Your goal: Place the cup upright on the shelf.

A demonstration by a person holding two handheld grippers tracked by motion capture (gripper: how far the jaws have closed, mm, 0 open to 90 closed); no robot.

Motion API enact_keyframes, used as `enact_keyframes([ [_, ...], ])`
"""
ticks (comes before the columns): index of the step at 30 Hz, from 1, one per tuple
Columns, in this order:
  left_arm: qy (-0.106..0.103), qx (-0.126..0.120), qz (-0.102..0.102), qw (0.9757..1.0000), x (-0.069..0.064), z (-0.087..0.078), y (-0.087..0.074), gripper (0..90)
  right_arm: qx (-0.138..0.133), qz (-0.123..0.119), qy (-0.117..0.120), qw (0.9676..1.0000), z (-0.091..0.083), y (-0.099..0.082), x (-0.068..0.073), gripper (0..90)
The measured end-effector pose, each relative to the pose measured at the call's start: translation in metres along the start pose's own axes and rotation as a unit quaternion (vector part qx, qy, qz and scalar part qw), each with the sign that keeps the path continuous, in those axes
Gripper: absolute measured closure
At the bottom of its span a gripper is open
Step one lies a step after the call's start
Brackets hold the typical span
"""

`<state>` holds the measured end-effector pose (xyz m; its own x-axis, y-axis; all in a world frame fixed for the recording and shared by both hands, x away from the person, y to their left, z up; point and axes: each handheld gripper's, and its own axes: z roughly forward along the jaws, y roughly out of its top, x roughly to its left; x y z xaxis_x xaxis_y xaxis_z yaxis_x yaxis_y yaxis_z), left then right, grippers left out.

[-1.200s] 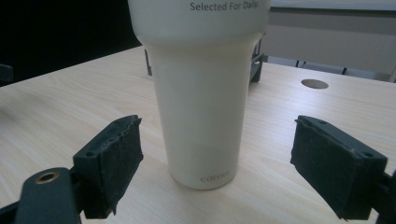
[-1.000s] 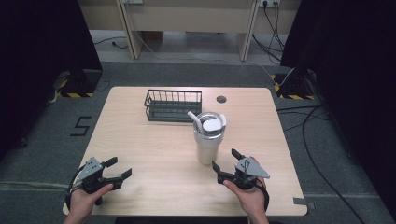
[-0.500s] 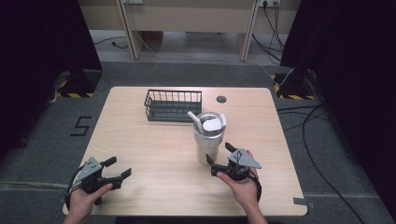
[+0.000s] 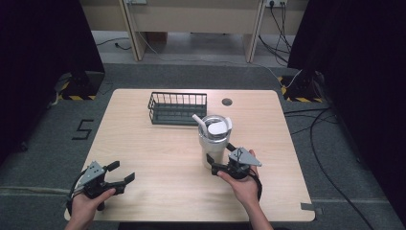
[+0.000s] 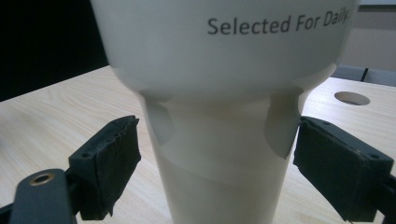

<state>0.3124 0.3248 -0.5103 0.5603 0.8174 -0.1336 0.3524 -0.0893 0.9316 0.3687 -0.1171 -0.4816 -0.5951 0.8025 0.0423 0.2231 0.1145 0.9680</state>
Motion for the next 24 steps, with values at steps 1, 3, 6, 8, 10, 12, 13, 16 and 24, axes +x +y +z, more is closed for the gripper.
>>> enact_keyframes([
  [1, 0.0, 0.0, 0.0, 1.0, 0.0, 0.0, 0.0, 14.8, -0.001, -0.002, 0.0, 1.0, 0.001, 0.0, -0.001, 14.7],
  [3, 0.0, 0.001, 0.0, 1.0, 0.0, 0.0, 0.0, 14.7, 0.001, 0.0, 0.0, 1.0, 0.002, 0.0, -0.001, 14.7],
  [6, 0.0, 0.0, 0.0, 1.0, 0.0, 0.0, 0.0, 14.8, 0.002, 0.001, 0.001, 1.0, 0.006, -0.001, -0.002, 13.2],
  [8, 0.0, 0.001, 0.0, 1.0, 0.0, 0.0, 0.0, 14.8, 0.001, 0.001, 0.0, 1.0, 0.01, -0.002, -0.002, 12.0],
  [10, 0.0, 0.0, 0.0, 1.0, 0.0, 0.0, 0.0, 14.8, 0.0, 0.002, 0.001, 1.0, 0.013, -0.002, -0.002, 11.0],
  [12, 0.0, 0.0, 0.0, 1.0, 0.0, 0.0, 0.0, 14.7, 0.0, 0.004, 0.002, 1.0, 0.015, -0.002, -0.003, 10.1],
  [13, -0.001, 0.001, 0.0, 1.0, 0.0, 0.0, 0.0, 14.7, -0.002, 0.004, 0.002, 1.0, 0.017, -0.002, -0.003, 9.6],
  [16, -0.002, 0.001, 0.001, 1.0, 0.0, 0.001, 0.0, 14.8, -0.006, 0.008, 0.004, 0.9999, 0.022, -0.001, -0.003, 8.1],
  [24, -0.003, 0.002, 0.001, 1.0, 0.0, 0.001, 0.0, 14.8, -0.006, 0.008, 0.002, 1.0, 0.031, -0.002, -0.002, 4.6],
])
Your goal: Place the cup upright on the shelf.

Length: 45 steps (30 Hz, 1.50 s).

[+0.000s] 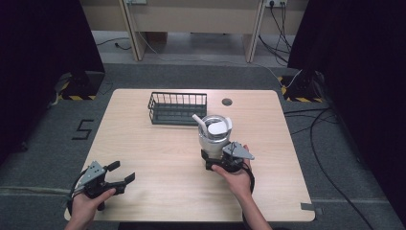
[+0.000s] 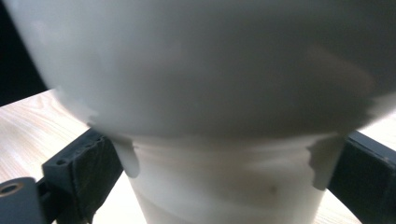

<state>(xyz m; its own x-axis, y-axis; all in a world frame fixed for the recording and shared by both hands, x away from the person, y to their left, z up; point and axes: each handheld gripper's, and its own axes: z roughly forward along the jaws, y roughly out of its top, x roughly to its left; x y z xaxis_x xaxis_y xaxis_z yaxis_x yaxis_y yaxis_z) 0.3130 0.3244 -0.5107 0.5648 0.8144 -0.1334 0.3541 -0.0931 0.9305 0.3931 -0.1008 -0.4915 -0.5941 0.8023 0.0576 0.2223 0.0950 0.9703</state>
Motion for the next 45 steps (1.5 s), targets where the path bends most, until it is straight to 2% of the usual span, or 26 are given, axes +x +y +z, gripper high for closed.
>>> enact_keyframes([
  [14, -0.003, 0.0, 0.002, 1.0, 0.0, 0.0, 0.0, 14.8, -0.012, 0.004, -0.007, 0.9999, 0.007, -0.005, 0.0, 8.4],
  [18, -0.003, 0.001, 0.002, 1.0, 0.0, 0.0, 0.0, 14.8, -0.014, -0.005, -0.009, 0.9998, 0.007, -0.005, 0.0, 9.5],
  [45, -0.003, 0.002, -0.001, 1.0, 0.001, 0.001, -0.001, 14.8, 0.009, -0.017, -0.008, 0.9998, 0.008, 0.006, 0.0, 10.5],
])
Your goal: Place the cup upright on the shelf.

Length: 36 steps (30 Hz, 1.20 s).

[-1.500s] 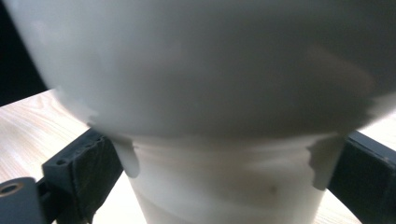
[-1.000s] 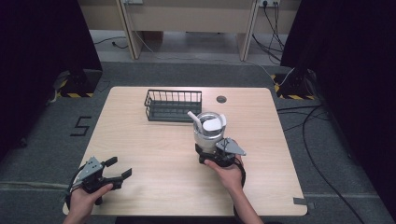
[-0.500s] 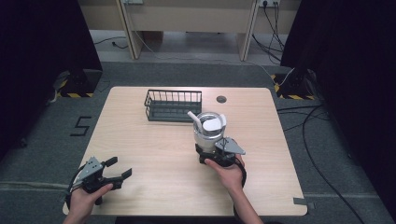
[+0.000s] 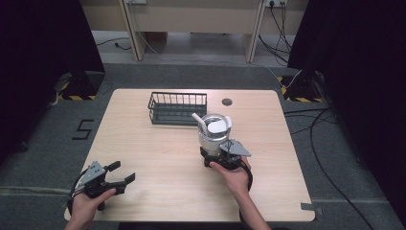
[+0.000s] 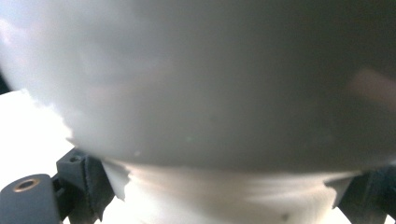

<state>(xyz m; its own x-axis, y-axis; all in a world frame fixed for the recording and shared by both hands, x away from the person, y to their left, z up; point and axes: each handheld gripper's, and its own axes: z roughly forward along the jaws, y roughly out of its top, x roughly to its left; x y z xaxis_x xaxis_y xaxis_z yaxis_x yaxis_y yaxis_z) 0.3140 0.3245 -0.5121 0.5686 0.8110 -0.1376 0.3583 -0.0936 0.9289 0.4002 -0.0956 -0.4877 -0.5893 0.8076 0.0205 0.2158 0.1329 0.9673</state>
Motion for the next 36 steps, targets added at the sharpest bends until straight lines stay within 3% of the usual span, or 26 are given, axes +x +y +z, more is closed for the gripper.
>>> enact_keyframes([
  [36, 0.0, -0.002, -0.002, 1.0, 0.001, -0.001, 0.0, 14.9, -0.012, -0.007, -0.003, 0.9999, 0.016, 0.041, -0.004, 10.7],
])
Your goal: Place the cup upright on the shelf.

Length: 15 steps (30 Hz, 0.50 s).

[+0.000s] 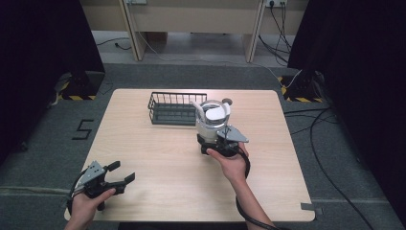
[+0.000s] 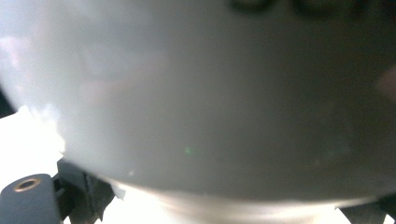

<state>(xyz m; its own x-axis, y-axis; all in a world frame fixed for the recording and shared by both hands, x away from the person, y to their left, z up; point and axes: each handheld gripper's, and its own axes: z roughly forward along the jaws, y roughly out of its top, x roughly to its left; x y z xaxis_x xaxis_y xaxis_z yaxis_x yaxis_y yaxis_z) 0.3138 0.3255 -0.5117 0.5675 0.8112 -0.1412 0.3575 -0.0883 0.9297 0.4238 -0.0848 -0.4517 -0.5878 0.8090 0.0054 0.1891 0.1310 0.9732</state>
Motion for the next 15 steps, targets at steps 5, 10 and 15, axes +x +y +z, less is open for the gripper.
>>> enact_keyframes([
  [5, 0.0, 0.0, -0.001, 1.0, 0.0002, 0.0, 0.0, 14.8, 0.0, 0.005, 0.0, 1.0, 0.0019, 0.0031, -0.002, 10.7],
  [10, 0.0, 0.0, 0.0, 1.0, 0.0001, 0.0, 0.0, 14.9, 0.002, 0.005, -0.003, 1.0, 0.0038, 0.006, -0.0036, 10.8],
  [15, 0.0, -0.001, -0.001, 1.0, 0.0002, 0.0, 0.0001, 14.9, 0.002, 0.005, -0.002, 1.0, 0.0057, 0.0092, -0.0043, 10.8],
])
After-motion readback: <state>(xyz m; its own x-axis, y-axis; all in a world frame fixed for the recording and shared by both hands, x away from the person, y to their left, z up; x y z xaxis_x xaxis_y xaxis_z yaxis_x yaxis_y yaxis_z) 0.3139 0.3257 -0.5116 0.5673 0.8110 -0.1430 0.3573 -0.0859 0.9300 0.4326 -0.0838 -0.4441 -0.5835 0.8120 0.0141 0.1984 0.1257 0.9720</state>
